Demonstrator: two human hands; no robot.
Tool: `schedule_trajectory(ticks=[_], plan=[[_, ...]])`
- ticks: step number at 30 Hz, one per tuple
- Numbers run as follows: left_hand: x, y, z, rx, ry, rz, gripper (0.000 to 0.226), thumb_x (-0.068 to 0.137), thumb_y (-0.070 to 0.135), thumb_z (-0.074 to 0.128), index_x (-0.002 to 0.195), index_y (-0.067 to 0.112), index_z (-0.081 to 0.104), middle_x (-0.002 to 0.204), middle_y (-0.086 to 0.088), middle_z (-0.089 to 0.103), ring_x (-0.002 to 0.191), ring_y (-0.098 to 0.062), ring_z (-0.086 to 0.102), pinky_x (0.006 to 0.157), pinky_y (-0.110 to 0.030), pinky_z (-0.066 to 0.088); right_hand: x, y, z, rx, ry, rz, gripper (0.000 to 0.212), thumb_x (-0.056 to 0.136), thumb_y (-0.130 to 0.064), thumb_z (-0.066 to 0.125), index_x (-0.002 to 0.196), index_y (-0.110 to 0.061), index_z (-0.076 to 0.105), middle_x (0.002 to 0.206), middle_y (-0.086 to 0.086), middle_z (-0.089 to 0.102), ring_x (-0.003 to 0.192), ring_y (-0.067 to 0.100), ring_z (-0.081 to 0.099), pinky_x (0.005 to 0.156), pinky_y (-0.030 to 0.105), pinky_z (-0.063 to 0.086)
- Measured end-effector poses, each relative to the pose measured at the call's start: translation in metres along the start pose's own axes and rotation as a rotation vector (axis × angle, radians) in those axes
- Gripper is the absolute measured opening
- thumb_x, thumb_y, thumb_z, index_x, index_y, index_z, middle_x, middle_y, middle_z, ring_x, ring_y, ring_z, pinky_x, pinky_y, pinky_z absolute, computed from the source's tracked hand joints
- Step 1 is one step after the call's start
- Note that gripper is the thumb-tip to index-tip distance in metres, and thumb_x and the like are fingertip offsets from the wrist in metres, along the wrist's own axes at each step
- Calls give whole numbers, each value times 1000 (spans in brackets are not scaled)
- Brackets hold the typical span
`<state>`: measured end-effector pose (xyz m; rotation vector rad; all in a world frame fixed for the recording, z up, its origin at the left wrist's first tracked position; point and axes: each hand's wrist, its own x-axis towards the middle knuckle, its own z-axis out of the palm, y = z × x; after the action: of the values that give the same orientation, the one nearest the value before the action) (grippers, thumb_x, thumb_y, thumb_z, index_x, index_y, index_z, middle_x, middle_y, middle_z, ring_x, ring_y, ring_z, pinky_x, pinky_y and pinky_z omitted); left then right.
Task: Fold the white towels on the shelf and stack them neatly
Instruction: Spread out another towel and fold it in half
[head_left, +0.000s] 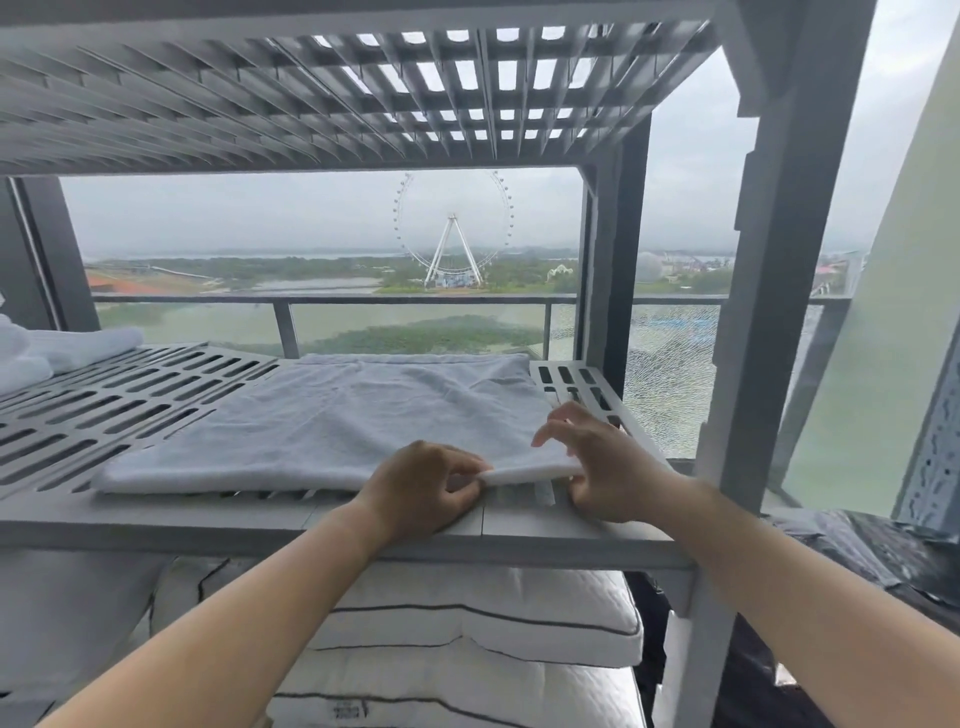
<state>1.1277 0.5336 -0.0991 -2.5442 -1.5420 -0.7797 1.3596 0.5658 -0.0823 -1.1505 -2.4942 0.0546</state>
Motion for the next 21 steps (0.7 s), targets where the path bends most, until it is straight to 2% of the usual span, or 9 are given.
schedule_trajectory(ticks=[4,8,11,14,18,21], plan=[[-1,3,-5,104,-18,42,27,87,37,47,103,30,68,99,8,72,91,-14,65,73,-34,53,7,-5,-7,-81,-62,36,45,71,-16,47,110,-37,53,115,-15,53,88,7,50,65,26,40],[2,3,-9,74,-21,21,28,84,43,49,102,35,69,106,16,70,97,-8,64,78,-31,52,27,-15,-13,-91,-9,96,28,81,-23,42,97,-35,61,103,-10,66,83,15,58,62,26,43],[13,-6,-15,-34,-29,-67,27,89,43,51,100,29,72,103,9,72,93,-8,65,83,-32,51,50,-24,-10,-13,6,94,24,88,-26,43,97,-26,65,102,-4,67,84,15,60,72,29,48],[33,-23,-21,5,-51,-113,26,92,32,50,112,25,66,113,3,68,100,-10,62,90,-31,48,78,-30,1,43,-56,48,24,91,-19,44,105,-21,63,110,-1,65,90,11,54,79,25,43],[57,-60,-21,163,-222,-173,34,94,34,47,126,26,55,133,3,53,120,-16,49,102,-32,36,117,-29,27,32,-125,50,30,90,-19,48,118,-23,55,129,2,53,116,19,49,98,32,38],[70,-88,-18,159,-281,-217,42,95,39,41,134,25,45,144,3,42,130,-16,39,109,-34,30,141,-24,44,22,-121,80,37,92,-26,45,129,-23,46,142,1,39,129,23,38,105,37,31]])
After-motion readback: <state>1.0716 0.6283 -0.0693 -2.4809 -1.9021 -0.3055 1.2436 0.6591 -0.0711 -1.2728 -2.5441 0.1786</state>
